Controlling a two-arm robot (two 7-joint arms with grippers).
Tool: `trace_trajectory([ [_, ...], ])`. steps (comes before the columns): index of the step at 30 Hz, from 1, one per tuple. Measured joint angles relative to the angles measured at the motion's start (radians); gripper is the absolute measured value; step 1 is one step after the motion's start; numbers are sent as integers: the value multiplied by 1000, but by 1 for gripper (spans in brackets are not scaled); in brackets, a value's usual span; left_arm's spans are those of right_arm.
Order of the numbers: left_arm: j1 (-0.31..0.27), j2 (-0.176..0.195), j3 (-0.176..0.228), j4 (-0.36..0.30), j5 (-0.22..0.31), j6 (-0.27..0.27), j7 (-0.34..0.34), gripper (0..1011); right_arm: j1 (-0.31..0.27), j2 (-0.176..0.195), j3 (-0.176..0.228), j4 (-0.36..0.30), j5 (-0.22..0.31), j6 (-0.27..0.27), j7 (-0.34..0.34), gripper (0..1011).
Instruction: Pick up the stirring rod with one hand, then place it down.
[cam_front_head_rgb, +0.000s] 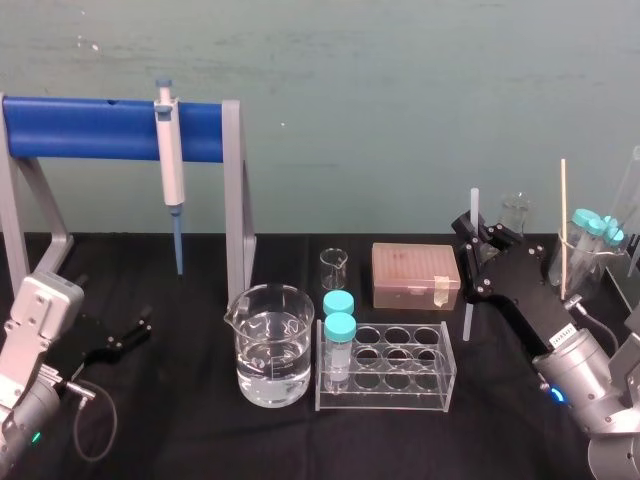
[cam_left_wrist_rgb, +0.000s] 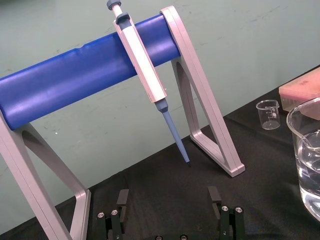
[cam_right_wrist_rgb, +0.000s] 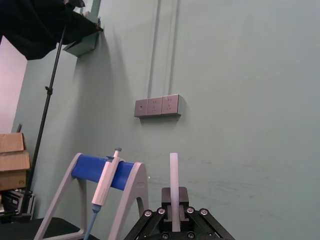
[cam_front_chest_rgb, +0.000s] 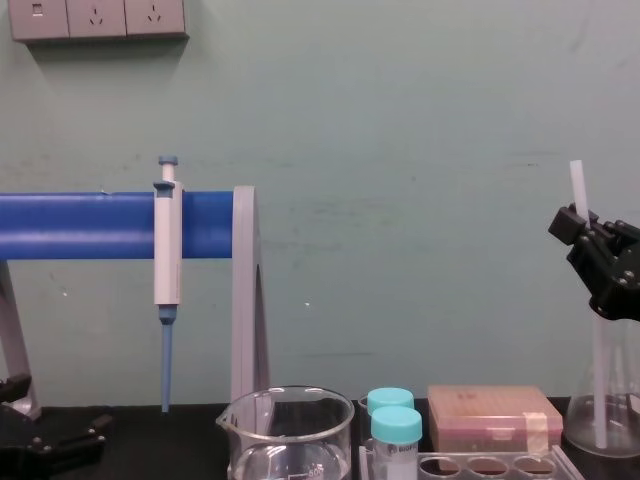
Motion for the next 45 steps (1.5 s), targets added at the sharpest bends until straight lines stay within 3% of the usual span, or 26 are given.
trace_trajectory([
  [45, 0, 0, 0, 0, 0, 0, 0, 1000, 0, 0, 0, 0, 0, 0, 0, 75],
])
